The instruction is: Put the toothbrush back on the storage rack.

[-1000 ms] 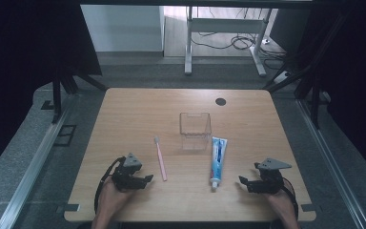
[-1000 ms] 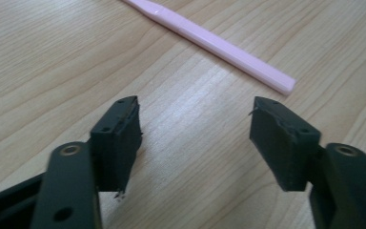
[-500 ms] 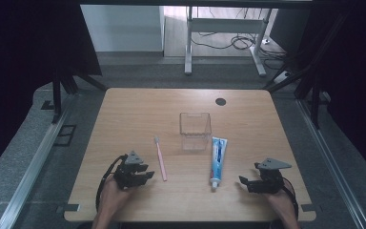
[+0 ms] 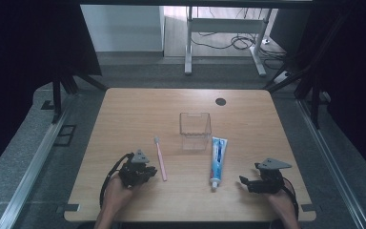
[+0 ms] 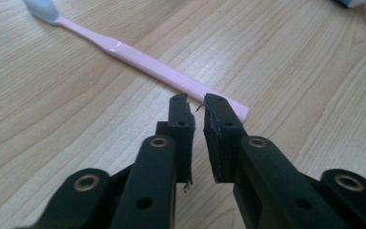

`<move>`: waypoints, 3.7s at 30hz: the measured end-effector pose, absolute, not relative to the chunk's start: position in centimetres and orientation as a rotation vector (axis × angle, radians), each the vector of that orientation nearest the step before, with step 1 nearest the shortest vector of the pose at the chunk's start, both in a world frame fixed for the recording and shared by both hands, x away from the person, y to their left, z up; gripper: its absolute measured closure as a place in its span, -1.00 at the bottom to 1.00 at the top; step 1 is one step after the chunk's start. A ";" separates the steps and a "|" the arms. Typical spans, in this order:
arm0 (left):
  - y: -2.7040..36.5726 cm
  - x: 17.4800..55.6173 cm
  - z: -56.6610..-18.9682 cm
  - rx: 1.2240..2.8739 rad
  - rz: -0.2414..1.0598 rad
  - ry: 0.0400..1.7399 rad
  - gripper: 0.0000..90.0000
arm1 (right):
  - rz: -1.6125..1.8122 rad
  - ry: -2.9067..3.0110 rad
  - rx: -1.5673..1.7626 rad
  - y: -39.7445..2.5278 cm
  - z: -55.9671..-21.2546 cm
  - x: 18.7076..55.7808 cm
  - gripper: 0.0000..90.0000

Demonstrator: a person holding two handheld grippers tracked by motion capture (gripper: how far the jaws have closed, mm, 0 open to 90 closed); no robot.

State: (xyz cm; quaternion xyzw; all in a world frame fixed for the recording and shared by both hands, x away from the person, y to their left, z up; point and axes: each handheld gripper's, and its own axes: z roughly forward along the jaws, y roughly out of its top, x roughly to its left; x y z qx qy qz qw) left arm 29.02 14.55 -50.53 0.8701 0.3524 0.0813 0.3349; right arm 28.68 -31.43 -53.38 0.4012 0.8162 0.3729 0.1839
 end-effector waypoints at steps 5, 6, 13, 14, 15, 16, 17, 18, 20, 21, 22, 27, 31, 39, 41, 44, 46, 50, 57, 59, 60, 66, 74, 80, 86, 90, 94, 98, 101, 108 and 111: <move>14.1 29.2 -50.3 2.265 0.196 0.907 0.93 | 1.049 2.303 1.132 -31.4 -53.4 28.7 -0.70; 14.0 29.2 -50.3 2.269 0.192 0.904 0.95 | 1.051 2.304 1.132 -31.4 -53.4 28.7 -0.70; 13.1 29.8 -50.1 2.271 0.195 0.877 0.99 | 1.046 2.303 1.128 -31.4 -53.4 28.7 -0.70; 13.0 29.8 -50.1 2.271 0.195 0.876 0.99 | 1.046 2.303 1.130 -31.4 -53.4 28.7 -0.70; 12.9 29.9 -50.1 2.272 0.194 0.874 0.99 | 1.045 2.303 1.130 -31.4 -53.4 28.7 -0.70; 12.8 30.0 -50.2 2.271 0.194 0.877 0.99 | 1.044 2.304 1.129 -31.4 -53.4 28.7 -0.70; 12.7 30.1 -50.2 2.273 0.191 0.874 0.99 | 1.045 2.303 1.129 -31.4 -53.4 28.7 -0.70; 12.5 30.2 -50.3 2.269 0.186 0.878 0.99 | 1.045 2.304 1.130 -31.4 -53.4 28.7 -0.70; 12.2 30.4 -50.4 2.277 0.187 0.868 0.99 | 1.044 2.306 1.128 -31.4 -53.4 28.7 -0.70; 12.0 30.5 -50.5 2.278 0.186 0.868 0.99 | 1.042 2.306 1.127 -31.4 -53.4 28.7 -0.70; 11.8 30.5 -50.5 2.283 0.190 0.862 0.99 | 1.043 2.306 1.127 -31.4 -53.4 28.7 -0.70; 10.9 30.9 -50.9 2.305 0.188 0.853 0.99 | 1.044 2.308 1.133 -31.4 -53.5 28.7 -0.71; 10.6 31.1 -51.4 2.316 0.182 0.852 0.99 | 1.036 2.314 1.136 -31.3 -53.5 28.7 -0.71; 10.3 30.9 -51.8 2.338 0.175 0.854 0.98 | 1.026 2.341 1.131 -31.1 -53.6 28.8 -0.71; 10.3 30.8 -51.9 2.337 0.175 0.861 0.98 | 1.030 2.339 1.130 -31.1 -53.7 28.8 -0.73; 10.5 30.8 -52.0 2.341 0.175 0.862 0.98 | 1.056 2.315 1.133 -31.1 -53.6 28.8 -0.79; 10.6 30.7 -52.0 2.338 0.177 0.866 0.98 | 1.063 2.307 1.127 -31.1 -53.6 28.7 -0.79; 10.9 30.7 -52.2 2.345 0.178 0.882 0.98 | 1.050 2.316 1.117 -31.0 -53.6 28.7 -0.79; 11.6 30.5 -52.2 2.356 0.188 0.894 0.96 | 1.033 2.334 1.104 -30.9 -53.8 28.8 -0.86; 11.8 30.4 -52.2 2.350 0.191 0.906 0.96 | 1.029 2.338 1.104 -30.9 -53.8 28.8 -0.87; 11.9 30.4 -52.2 2.349 0.190 0.913 0.95 | 1.033 2.338 1.105 -30.9 -53.9 28.8 -0.88; 12.7 30.3 -52.0 2.350 0.199 0.933 0.95 | 1.034 2.339 1.106 -30.8 -53.9 28.8 -0.88; 14.0 30.2 -51.9 2.331 0.198 0.989 0.94 | 1.023 2.359 1.106 -30.7 -54.0 28.8 -0.88; 15.1 30.3 -51.9 2.343 0.203 1.010 0.93 | 1.018 2.362 1.110 -30.7 -54.0 28.8 -0.88; 16.4 30.5 -51.7 2.337 0.226 1.037 0.93 | 1.007 2.378 1.116 -30.7 -54.1 28.9 -0.88; 17.4 30.6 -51.6 2.336 0.251 1.065 0.92 | 1.007 2.378 1.117 -30.7 -54.1 28.9 -0.88; 18.3 30.8 -51.6 2.333 0.268 1.083 0.92 | 1.002 2.382 1.121 -30.6 -54.2 28.9 -0.88; 18.7 30.9 -51.6 2.333 0.260 1.072 0.92 | 1.002 2.382 1.122 -30.6 -54.2 28.9 -0.88; 18.7 30.8 -51.4 2.331 0.256 1.060 0.92 | 1.001 2.381 1.120 -30.6 -54.2 28.9 -0.88; 19.2 30.9 -50.9 2.324 0.260 1.076 0.83 | 1.005 2.367 1.118 -30.7 -54.1 28.8 -0.88; 19.4 31.2 -50.7 2.345 0.251 1.074 0.78 | 1.002 2.369 1.118 -30.7 -54.1 28.8 -0.88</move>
